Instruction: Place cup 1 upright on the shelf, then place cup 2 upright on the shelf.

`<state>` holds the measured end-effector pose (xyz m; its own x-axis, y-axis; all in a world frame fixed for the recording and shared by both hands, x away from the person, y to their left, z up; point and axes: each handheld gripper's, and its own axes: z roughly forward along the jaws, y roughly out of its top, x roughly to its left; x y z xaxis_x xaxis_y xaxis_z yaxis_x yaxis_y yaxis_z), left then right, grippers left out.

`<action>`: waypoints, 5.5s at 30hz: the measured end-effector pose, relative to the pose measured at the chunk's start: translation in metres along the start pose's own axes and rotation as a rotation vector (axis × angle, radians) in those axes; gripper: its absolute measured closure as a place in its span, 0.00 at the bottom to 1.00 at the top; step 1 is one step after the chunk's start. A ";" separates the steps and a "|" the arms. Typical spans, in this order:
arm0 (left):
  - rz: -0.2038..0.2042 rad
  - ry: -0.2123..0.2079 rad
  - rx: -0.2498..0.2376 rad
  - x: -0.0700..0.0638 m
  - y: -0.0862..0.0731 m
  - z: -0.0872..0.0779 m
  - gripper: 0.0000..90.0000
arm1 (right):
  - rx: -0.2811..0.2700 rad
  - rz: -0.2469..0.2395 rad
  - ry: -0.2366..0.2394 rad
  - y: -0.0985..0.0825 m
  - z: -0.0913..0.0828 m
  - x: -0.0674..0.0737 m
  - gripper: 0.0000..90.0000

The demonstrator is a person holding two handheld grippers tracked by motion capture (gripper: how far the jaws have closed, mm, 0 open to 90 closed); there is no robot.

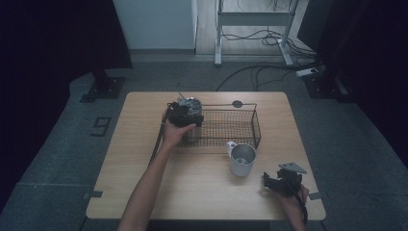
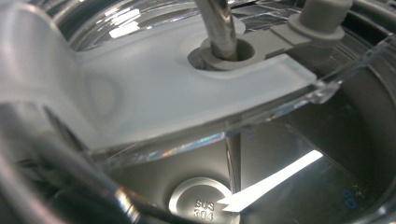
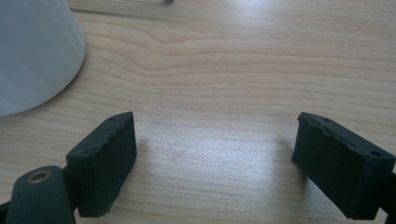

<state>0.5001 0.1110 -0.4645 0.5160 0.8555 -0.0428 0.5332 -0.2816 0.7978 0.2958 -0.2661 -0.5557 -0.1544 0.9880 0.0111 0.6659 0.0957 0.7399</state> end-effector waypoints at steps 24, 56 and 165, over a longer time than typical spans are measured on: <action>0.042 0.007 -0.026 -0.006 -0.011 -0.004 0.04 | 0.000 0.000 0.000 0.000 0.000 0.000 0.14; 0.025 -0.032 -0.112 -0.010 -0.025 -0.061 0.00 | 0.003 0.003 -0.001 0.002 0.001 0.000 0.14; -0.032 -0.084 -0.016 -0.024 -0.175 -0.139 0.10 | -0.196 -0.007 0.174 0.025 -0.048 0.037 0.17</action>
<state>0.3010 0.2002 -0.5196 0.5535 0.8244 -0.1182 0.5398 -0.2470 0.8047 0.2714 -0.2329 -0.5042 -0.2929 0.9500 0.1086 0.5128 0.0602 0.8564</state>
